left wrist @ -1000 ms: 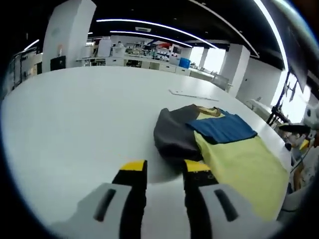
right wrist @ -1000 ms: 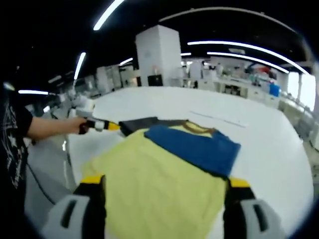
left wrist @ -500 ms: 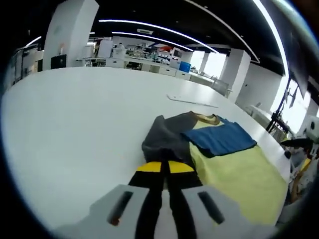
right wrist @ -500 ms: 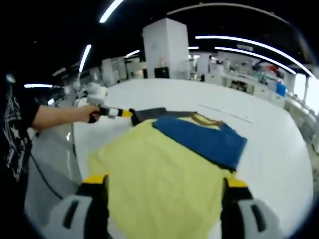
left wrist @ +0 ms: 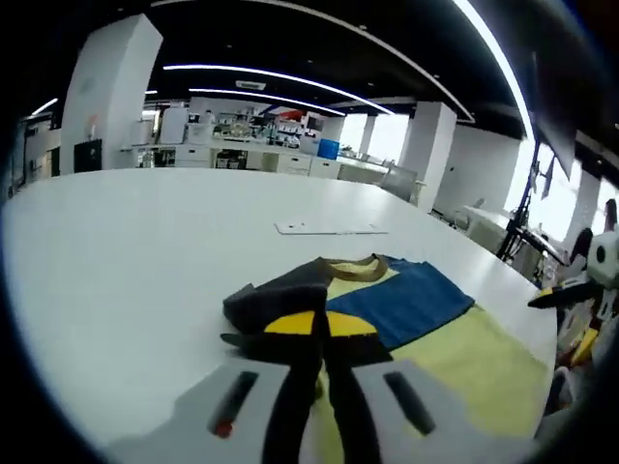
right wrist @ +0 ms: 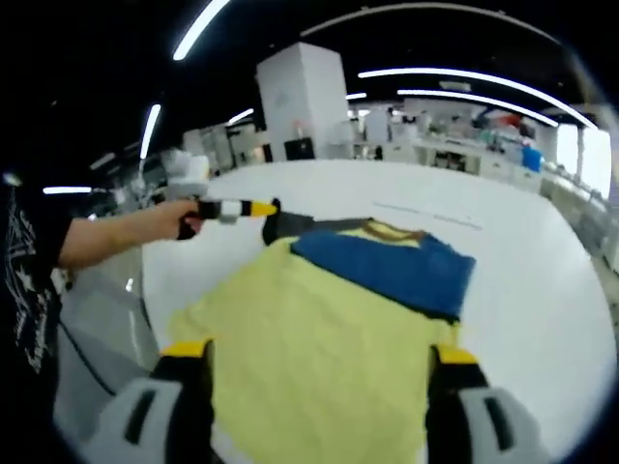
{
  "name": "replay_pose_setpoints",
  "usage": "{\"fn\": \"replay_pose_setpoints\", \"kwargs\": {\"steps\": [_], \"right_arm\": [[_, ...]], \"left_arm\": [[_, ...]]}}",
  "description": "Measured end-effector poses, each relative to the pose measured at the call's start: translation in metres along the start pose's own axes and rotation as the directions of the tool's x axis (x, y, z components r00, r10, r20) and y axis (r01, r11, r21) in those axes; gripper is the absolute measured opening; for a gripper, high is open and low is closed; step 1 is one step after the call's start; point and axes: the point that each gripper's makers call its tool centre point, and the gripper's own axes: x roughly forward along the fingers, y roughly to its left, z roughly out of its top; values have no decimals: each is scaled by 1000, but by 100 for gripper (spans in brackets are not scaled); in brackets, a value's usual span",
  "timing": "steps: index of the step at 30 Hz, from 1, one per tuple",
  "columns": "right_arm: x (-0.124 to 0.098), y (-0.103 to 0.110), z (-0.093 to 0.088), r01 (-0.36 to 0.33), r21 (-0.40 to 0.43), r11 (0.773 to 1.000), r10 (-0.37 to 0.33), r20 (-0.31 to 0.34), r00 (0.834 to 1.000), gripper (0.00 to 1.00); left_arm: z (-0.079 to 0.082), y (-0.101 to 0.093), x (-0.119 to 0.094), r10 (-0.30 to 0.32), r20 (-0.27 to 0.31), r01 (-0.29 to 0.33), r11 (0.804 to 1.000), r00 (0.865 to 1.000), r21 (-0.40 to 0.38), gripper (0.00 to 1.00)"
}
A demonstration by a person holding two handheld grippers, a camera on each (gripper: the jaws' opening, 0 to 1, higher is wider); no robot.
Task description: Fold the garment on the visible template until the final outline fits inside the template.
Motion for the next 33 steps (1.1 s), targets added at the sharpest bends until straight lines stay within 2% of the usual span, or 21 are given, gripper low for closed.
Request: {"fn": "replay_pose_setpoints", "kwargs": {"steps": [4, 7, 10, 14, 18, 21, 22, 23, 25, 26, 27, 29, 31, 33], "right_arm": [[0, 1, -1, 6, 3, 1000, -6, 1, 1000, 92], [-2, -2, 0, 24, 13, 1000, -24, 14, 1000, 92], [-3, -4, 0, 34, 21, 999, -34, 19, 999, 91], [-5, -8, -2, 43, 29, 999, -43, 20, 999, 92], [-5, -10, -5, 47, 28, 998, -48, 12, 999, 92], [-5, -11, -6, 46, 29, 999, -46, 11, 999, 92], [-5, -12, -6, 46, 29, 999, -46, 12, 999, 92], [-5, -11, -5, 43, 28, 999, -44, 13, 999, 92], [-5, -11, -5, 42, 29, 999, -42, 12, 999, 93], [-5, -11, -5, 41, 28, 999, -41, 13, 999, 93], [-5, -11, -5, 40, 29, 999, -40, 14, 999, 93], [-4, -11, -4, 39, 30, 999, -39, 16, 999, 93], [-4, -12, -4, 40, 32, 999, -41, 19, 999, 93], [-3, -12, -4, 40, 33, 999, -41, 20, 999, 93]], "left_arm": [[-11, -25, 12, -44, -42, 46, 998, 998, 44, 0], [-32, -42, 20, -52, -131, 70, 988, 990, 140, 0], [-46, -55, 25, -72, -167, 99, 982, 983, 160, 0], [-68, -51, 29, -28, -240, 91, 963, 970, 253, 0], [-76, -54, 31, -34, -253, 102, 959, 967, 263, 0], [-86, -53, 33, -33, -286, 118, 951, 958, 286, 2], [-87, -52, 32, -29, -287, 113, 953, 957, 282, 3], [-88, -52, 31, -24, -289, 116, 945, 957, 305, 4], [-93, -52, 33, -18, -309, 140, 916, 951, 376, 6], [-88, -58, 32, -22, -288, 134, 918, 957, 374, 7], [-88, -61, 30, -29, -298, 146, 914, 954, 378, 9], [-85, -60, 30, -38, -287, 148, 916, 957, 373, 15], [-79, -61, 30, -43, -250, 142, 910, 967, 391, 22], [-69, -63, 26, -58, -212, 135, 918, 976, 373, 29]]}}
